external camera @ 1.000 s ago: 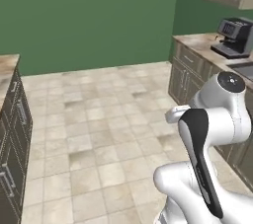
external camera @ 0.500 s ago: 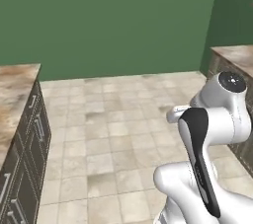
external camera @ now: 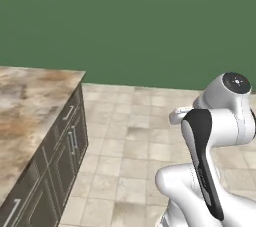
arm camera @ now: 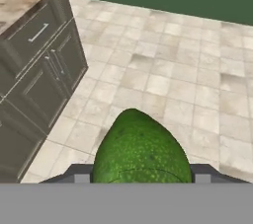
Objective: Place the cold items (avocado and bell pepper) from the fridge in one tupperware on the dining counter. Place the warm items (kebab skewer and hot dog) in the stove area in another tupperware.
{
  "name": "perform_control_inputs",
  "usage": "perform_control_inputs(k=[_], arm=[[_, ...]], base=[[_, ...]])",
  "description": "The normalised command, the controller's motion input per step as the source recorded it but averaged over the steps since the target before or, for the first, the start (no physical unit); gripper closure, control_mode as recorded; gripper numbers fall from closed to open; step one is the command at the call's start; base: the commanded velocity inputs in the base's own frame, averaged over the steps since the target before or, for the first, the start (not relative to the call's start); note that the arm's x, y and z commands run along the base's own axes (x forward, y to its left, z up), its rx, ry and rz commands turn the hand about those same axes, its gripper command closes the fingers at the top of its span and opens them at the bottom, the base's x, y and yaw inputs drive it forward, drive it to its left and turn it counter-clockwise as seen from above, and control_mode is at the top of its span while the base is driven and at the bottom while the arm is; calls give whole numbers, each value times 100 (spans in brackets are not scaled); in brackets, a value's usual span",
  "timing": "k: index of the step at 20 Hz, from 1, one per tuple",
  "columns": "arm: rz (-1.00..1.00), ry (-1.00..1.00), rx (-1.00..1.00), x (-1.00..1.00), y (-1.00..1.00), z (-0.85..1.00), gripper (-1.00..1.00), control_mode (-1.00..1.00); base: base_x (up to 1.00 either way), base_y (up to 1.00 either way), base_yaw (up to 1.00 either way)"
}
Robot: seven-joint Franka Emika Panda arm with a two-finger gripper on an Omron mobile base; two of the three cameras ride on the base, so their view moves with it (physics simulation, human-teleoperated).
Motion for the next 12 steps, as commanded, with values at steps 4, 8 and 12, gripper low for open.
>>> perform_control_inputs(k=[4,8,12], arm=[[0,0,0,0,0,0,100,100],[0,0,0,0,0,0,100,100],[0,0,0,0,0,0,100,100]], base=[[100,-49,40],[84,-100,27],[99,-83,39]])
